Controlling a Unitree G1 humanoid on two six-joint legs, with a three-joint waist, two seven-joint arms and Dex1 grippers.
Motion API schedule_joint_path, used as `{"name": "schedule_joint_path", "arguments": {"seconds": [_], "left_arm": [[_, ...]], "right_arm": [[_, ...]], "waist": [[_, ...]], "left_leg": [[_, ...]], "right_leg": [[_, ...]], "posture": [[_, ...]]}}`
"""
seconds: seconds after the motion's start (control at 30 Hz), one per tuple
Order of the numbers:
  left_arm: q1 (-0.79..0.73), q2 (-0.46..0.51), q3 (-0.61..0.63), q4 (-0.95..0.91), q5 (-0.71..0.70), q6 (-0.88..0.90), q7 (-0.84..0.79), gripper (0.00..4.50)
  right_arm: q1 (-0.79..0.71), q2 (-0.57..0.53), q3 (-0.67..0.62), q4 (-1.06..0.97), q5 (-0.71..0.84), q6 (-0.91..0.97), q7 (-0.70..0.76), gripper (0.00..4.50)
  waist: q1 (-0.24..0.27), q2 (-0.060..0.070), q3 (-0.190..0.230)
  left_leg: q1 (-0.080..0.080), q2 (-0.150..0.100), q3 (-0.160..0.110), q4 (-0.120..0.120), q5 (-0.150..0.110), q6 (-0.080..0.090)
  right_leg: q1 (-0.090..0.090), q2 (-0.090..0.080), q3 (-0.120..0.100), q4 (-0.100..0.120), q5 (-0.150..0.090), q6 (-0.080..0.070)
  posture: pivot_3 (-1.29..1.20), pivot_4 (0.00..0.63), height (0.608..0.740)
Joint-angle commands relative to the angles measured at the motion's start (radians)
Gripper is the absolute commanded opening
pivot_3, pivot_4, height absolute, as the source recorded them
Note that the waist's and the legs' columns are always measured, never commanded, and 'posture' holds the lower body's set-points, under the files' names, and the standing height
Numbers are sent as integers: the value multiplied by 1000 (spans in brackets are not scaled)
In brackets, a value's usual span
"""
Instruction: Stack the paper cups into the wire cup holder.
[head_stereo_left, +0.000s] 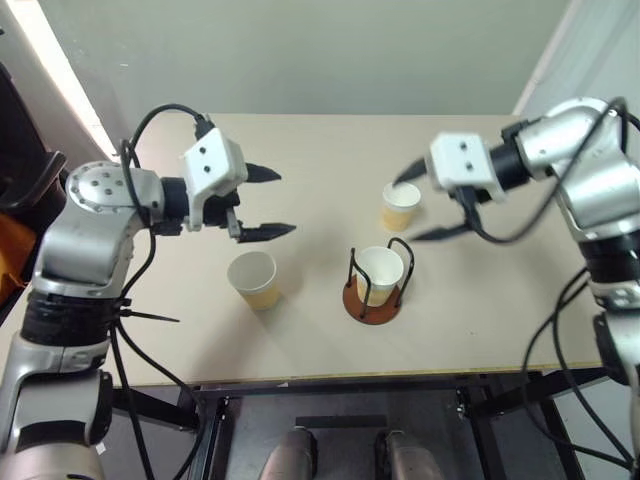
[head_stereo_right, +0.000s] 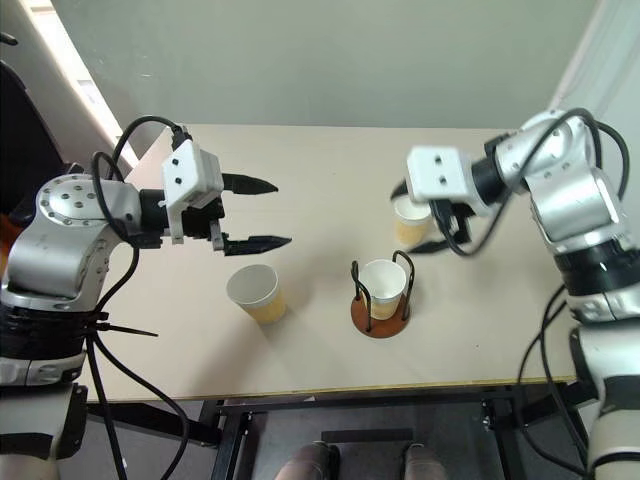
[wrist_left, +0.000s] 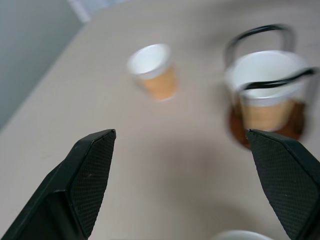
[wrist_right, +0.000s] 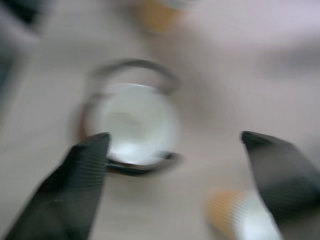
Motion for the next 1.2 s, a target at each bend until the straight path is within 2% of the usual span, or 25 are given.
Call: {"name": "schedule_joint_path", "arguments": {"seconds": [0.03, 0.27, 0.53, 0.63, 0.7, 1.0, 1.1, 1.2], "left_arm": [[-28, -22, 5, 24, 46, -35, 67, 4500], [27, -50, 13, -37, 29, 5, 90, 4500], [121, -10, 74, -181, -14, 110, 124, 4500], [166, 17, 101, -231, -27, 150, 136, 4500], [183, 30, 114, -254, -39, 169, 141, 4500], [219, 70, 144, -307, -72, 209, 156, 4500], [222, 78, 148, -309, -79, 210, 156, 4500], [211, 85, 157, -301, -128, 218, 119, 4500]], "right_arm": [[-70, 36, 40, 228, -170, -168, -183, 4440], [-137, 169, 83, 603, -279, -331, -268, 4440], [-180, 264, 90, 877, -345, -399, -315, 4440], [-181, 284, 80, 917, -349, -413, -303, 3870], [-180, 290, 82, 932, -357, -423, -305, 3281], [-202, 303, 80, 947, -391, -459, -352, 29], [-215, 292, 69, 935, -381, -476, -322, 29], [-249, 252, 17, 866, -308, -508, -196, 29]], "waist": [[1, 0, 0], [2, 0, 0], [2, 0, 0], [2, 0, 0], [2, 0, 0], [3, 1, 0], [2, 1, 0], [2, 1, 1]], "left_leg": [[0, 0, 0, 0, 0, 0], [-4, 0, -1, -4, -3, -5], [-4, 1, 0, -12, -1, -13], [-4, 2, 0, -13, -1, -14], [-4, 2, 0, -13, -1, -14], [-1, 2, 0, -13, 0, -15], [0, 3, 0, -13, 1, -16], [0, 3, 0, -13, 1, -16]], "right_leg": [[-1, 0, 0, 0, 0, 0], [-8, 0, -1, 2, 4, 6], [-10, 0, -2, -2, 3, 5], [-10, 0, -2, -1, 3, 4], [-11, 0, -2, -1, 3, 4], [-10, 0, -3, 8, -1, -2], [-10, 0, -3, 9, 0, -2], [-10, 0, -4, 9, -1, -3]], "posture": [[0, 150, 740], [0, 150, 740], [0, 150, 740], [0, 150, 740], [0, 150, 740], [0, 150, 740], [0, 150, 740], [0, 150, 740]]}}
